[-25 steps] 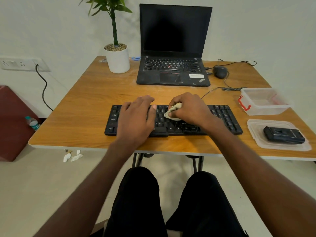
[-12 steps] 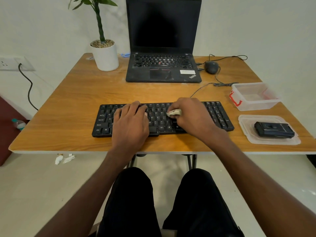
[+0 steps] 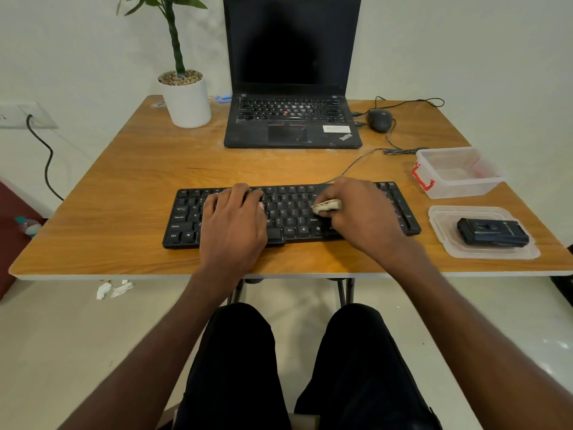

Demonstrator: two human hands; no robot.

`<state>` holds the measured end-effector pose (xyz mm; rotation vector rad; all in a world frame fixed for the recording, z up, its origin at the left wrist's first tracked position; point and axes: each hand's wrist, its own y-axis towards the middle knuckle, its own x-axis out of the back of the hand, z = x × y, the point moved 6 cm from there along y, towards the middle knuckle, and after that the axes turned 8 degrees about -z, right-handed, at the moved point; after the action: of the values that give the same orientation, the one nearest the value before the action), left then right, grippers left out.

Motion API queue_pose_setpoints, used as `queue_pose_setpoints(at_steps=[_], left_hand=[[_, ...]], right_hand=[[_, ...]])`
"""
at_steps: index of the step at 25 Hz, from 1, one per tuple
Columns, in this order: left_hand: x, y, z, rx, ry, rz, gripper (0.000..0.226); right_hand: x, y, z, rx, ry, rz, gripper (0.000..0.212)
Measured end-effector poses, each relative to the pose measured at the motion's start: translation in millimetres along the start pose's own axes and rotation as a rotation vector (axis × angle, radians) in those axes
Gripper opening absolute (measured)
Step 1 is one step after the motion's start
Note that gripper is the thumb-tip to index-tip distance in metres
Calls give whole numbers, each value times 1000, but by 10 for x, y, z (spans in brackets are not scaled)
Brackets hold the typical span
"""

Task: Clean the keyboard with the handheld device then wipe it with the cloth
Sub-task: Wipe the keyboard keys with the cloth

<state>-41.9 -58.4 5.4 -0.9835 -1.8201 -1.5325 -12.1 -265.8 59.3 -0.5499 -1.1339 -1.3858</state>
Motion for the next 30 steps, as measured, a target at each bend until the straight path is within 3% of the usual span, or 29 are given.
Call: queue_pose_setpoints(at_steps=[3,7,10,13,17,21,25,28,30], left_hand=[[0,-1,0,5,11,4,45],[-2,5,10,12,20,-1,45],[-4,3,5,12,23,2,46],[3,0,0,0,20,-7,46],[17,-4,0,3,17,-22,43],[15,1,-5,14,14,-18,45],[14,-9,-6,9,16,-23,41],[18,-9,-11,17,26,-24,38],[16,-9,-12,22,29,-23,37]], right_hand=[[-86,-31,119,79,104,103,29],[78,47,-105,25,-133,204,30],[260,108,-301,-77,-281,58,27],[145,113,-153,-9,-106,-82,28],[13,85,-185,14,-141,-109,37],[45,60,-102,36,-166,-32,33],[23,58,34,51,-190,-80,34],[8,55,0,128,-219,11,33],[63,95,-107,76,-218,28,32]])
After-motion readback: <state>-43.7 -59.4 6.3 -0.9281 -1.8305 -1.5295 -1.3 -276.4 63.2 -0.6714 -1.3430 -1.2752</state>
